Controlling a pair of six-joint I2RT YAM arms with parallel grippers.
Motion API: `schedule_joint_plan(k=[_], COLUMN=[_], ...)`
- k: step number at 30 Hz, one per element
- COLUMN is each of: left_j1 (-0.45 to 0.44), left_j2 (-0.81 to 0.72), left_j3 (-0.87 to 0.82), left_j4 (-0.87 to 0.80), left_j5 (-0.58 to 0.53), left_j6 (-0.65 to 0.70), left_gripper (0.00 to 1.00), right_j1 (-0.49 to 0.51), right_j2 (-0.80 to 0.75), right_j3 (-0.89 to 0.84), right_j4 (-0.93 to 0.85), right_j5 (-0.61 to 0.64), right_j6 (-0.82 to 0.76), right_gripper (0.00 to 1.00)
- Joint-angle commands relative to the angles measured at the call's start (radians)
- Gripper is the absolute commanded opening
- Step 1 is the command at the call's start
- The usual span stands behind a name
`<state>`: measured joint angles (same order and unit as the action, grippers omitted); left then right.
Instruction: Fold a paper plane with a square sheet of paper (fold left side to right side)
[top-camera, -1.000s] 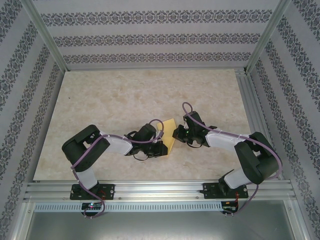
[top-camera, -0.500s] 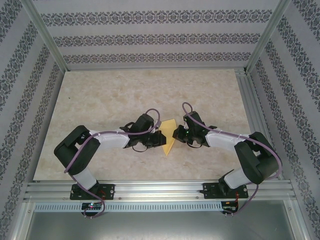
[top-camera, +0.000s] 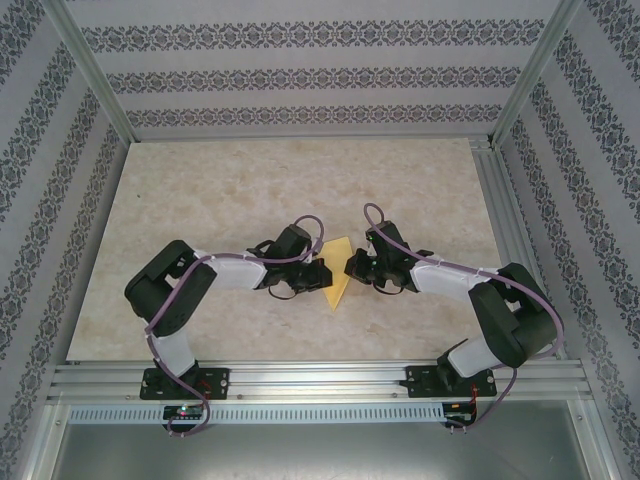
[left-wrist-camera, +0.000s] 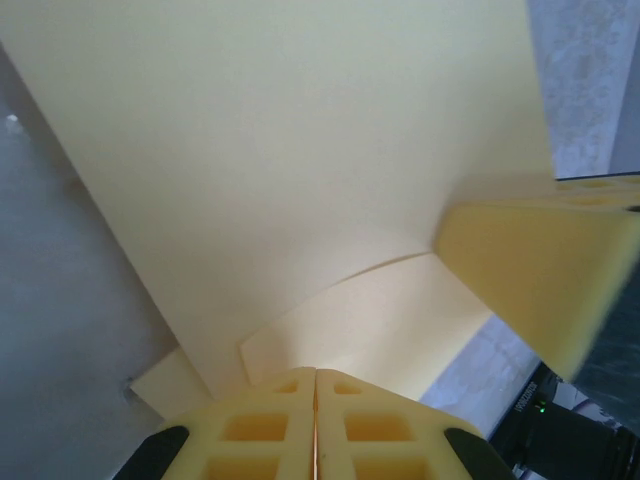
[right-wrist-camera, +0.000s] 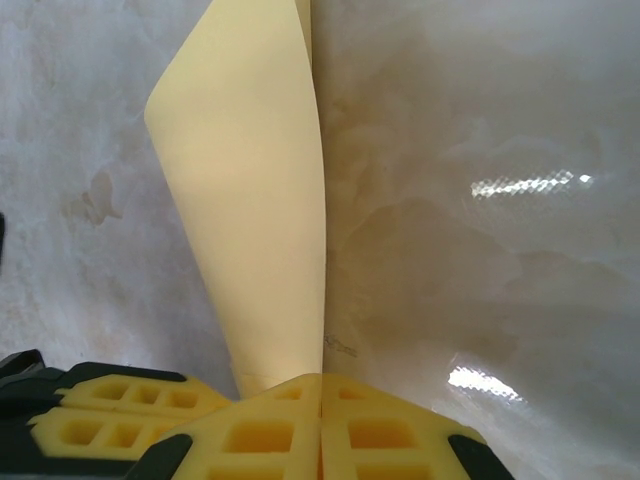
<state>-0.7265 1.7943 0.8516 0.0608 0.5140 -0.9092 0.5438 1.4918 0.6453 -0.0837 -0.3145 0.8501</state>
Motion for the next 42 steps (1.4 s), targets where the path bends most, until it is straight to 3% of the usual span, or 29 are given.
schedule_joint_plan(k=[1, 16, 24, 42], left_j1=[0.010, 0.009, 0.007, 0.007], left_j2=[0.023, 0.068, 0.073, 0.067], left_j3=[0.022, 0.008, 0.007, -0.001], left_j4=[0.016, -0.021, -0.024, -0.028], left_j5=[-0.013, -0.050, -0.052, -0.055], left_j6=[0.017, 0.038, 0.038, 0.039], left_gripper=[0.10, 0.09, 0.08, 0.08], right_j1=[0.015, 0.015, 0.017, 0.044], right_j2=[0.010, -0.019, -0.008, 0.090], right_j3=[0.024, 0.037, 0.036, 0.057], right_j4=[-0.005, -0.027, 0.068, 0.158], right_j5=[0.008, -0.027, -0.102, -0.105], right_j6=[-0.022, -0.011, 0.035, 0.059], right_gripper=[0.07, 0.26, 0.24, 0.19])
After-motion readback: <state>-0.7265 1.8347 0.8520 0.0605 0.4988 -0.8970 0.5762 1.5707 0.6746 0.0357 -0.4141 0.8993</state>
